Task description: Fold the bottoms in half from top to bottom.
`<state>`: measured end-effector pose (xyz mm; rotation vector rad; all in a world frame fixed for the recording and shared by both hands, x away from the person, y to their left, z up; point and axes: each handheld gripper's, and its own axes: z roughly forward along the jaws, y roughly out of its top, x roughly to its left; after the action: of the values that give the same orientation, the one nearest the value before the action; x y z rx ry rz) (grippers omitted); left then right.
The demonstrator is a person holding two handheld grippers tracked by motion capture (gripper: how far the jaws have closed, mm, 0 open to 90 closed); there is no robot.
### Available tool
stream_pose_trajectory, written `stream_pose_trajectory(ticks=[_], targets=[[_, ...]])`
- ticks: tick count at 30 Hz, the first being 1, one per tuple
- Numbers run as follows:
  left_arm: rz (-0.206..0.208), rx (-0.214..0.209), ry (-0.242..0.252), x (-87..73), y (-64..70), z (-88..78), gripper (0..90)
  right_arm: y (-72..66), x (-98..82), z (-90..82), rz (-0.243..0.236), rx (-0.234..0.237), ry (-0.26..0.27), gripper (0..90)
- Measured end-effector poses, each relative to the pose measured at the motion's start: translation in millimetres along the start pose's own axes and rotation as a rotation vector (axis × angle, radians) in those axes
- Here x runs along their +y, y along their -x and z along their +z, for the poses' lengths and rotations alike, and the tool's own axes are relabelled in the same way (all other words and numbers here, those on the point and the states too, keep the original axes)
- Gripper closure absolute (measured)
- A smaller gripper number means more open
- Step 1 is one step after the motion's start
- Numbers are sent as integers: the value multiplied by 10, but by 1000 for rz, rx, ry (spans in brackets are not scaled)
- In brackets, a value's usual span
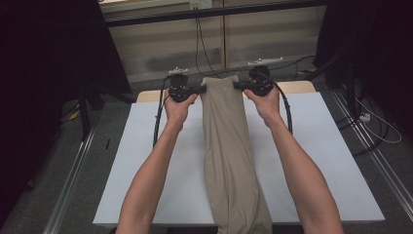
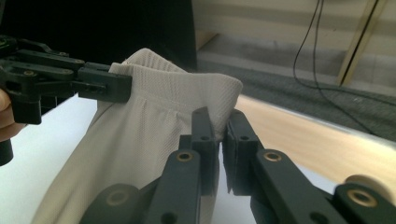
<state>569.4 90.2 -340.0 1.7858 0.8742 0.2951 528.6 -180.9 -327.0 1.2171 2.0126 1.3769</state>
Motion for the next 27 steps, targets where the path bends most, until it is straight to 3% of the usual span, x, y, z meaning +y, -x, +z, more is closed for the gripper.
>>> stream_pose_trajectory(ticks=[6, 9, 12, 18, 22, 23, 27], targets=[[74, 0, 46, 420, 133, -31, 825, 80, 301, -193, -9, -31, 49, 837], [95, -6, 65, 517, 202, -59, 825, 103, 427, -287, -13, -36, 88, 837], [126, -10, 25, 413, 234, -16, 823, 141, 358, -306, -7, -29, 77, 836], [157, -42, -31, 92, 289, -1, 821, 165, -63, -286, 15, 3, 41, 835], [157, -57, -34, -100, 361, -88, 821, 101, -261, -349, 20, 34, 41, 835], [143, -65, -35, -148, 389, -139, 821, 82, -287, -367, 20, 41, 42, 835], [148, -95, -32, -302, 505, -334, 822, -63, -427, -525, 1, 79, 52, 835]])
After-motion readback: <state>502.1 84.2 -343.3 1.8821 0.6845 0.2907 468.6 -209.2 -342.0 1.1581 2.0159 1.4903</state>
